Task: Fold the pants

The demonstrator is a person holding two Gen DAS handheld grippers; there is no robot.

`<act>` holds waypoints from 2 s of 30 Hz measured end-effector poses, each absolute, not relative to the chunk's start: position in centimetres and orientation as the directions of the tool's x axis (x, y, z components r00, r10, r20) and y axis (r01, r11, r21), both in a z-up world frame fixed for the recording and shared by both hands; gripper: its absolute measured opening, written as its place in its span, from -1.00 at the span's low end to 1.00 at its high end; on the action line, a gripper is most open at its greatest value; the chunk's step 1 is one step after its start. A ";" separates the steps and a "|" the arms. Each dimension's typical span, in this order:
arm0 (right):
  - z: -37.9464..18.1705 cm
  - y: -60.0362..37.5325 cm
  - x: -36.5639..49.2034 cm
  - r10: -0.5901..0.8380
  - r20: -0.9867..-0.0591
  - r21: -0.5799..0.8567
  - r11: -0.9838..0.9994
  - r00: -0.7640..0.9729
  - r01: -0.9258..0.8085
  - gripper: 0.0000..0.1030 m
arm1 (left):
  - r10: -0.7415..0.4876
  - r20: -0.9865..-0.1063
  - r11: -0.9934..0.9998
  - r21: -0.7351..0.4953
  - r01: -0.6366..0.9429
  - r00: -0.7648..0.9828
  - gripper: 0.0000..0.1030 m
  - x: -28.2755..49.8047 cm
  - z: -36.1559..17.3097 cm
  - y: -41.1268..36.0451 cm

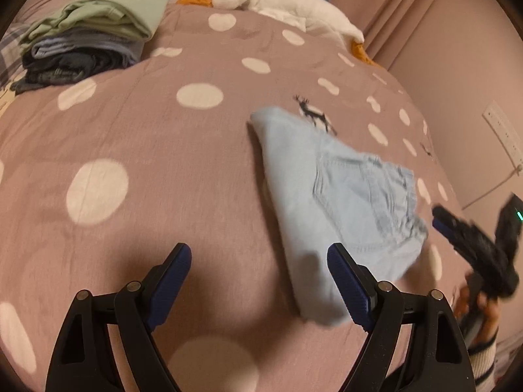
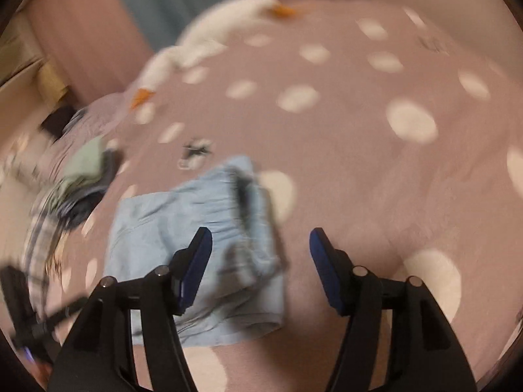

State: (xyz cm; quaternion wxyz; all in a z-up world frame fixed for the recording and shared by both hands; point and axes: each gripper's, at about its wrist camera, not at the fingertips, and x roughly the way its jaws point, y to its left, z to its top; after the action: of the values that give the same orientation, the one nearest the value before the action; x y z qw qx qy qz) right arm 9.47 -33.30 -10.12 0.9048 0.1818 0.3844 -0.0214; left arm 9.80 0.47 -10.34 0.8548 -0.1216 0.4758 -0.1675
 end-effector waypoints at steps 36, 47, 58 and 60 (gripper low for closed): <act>-12.5 -30.3 13.9 0.157 -0.771 0.208 0.978 0.617 0.011 -0.77 | -0.475 -0.773 0.878 -0.387 0.281 0.420 -0.73 13.5 -12.6 -3.5; -12.9 -29.8 10.3 0.193 -0.765 0.203 0.978 0.614 -0.055 -0.53 | -0.443 -0.789 0.893 -0.345 0.289 0.427 -0.71 7.0 -14.1 -1.8; -13.3 -30.1 8.7 0.266 -0.750 0.281 0.957 0.605 -0.072 -0.26 | -0.521 -0.745 0.850 -0.496 0.176 0.417 -0.15 6.4 -14.6 0.7; -12.3 -32.0 7.8 0.330 -0.697 0.393 0.918 0.637 -0.046 -0.07 | -0.559 -0.720 0.819 -0.558 0.138 0.411 -0.12 6.7 -14.8 1.9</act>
State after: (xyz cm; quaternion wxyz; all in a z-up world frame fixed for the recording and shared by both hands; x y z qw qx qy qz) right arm 7.85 -32.04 -12.28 0.8881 0.1720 0.4129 0.1060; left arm 6.73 1.86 -14.84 0.8129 -0.2115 0.4986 -0.2143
